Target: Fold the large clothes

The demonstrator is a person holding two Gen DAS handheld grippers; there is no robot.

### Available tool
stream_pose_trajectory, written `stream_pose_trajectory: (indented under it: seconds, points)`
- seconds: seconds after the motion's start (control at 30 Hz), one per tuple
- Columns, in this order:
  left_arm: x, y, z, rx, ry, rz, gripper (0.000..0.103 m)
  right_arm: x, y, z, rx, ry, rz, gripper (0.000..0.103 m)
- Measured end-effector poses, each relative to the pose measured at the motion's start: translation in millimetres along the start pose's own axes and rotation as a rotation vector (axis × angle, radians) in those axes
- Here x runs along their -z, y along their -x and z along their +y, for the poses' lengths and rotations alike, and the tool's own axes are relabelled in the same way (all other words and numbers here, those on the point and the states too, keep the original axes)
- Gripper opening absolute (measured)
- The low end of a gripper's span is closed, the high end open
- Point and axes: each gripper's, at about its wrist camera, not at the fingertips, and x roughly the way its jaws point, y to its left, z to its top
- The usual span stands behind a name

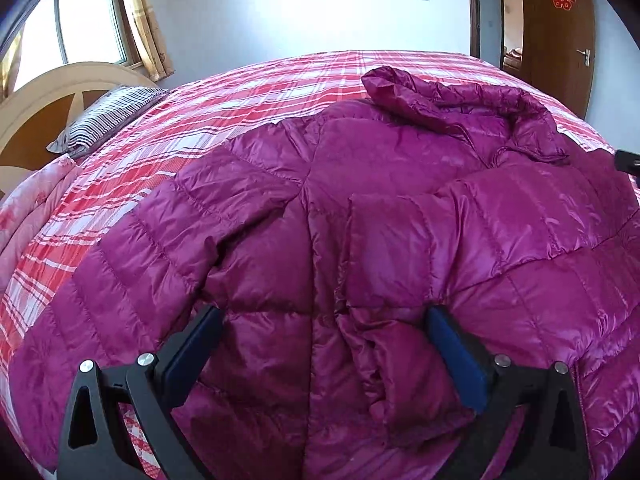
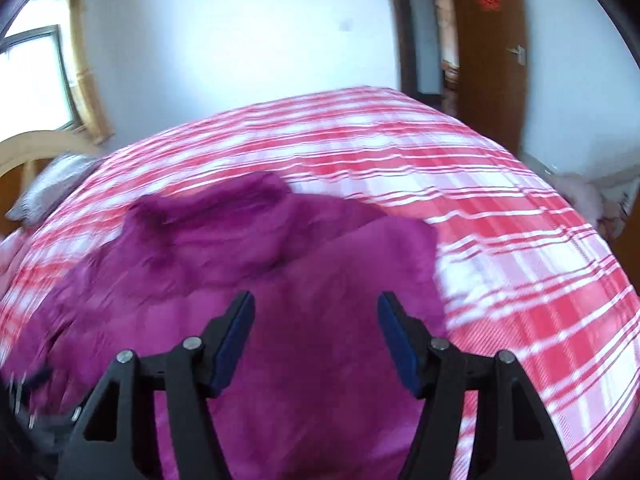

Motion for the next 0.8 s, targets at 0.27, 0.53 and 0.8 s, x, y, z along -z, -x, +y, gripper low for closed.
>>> stream_pose_trajectory:
  seconds: [0.27,0.53,0.8]
  points:
    - [0.4,-1.9,-4.8,-0.030,-0.023,0.000,0.102,-2.5,-69.0,-53.1,0.088,-0.074,0.105,0.017]
    - [-0.5,-5.3,-2.1,-0.013,-0.006,0.007,0.102,-0.6,-61.5,-28.5,0.200,0.070,0.116,0.019]
    - [-0.5,-6.4,-0.4,0.004,0.007,0.012,0.102,15.9,-4.2,33.8,0.068,0.104,0.088,0.056]
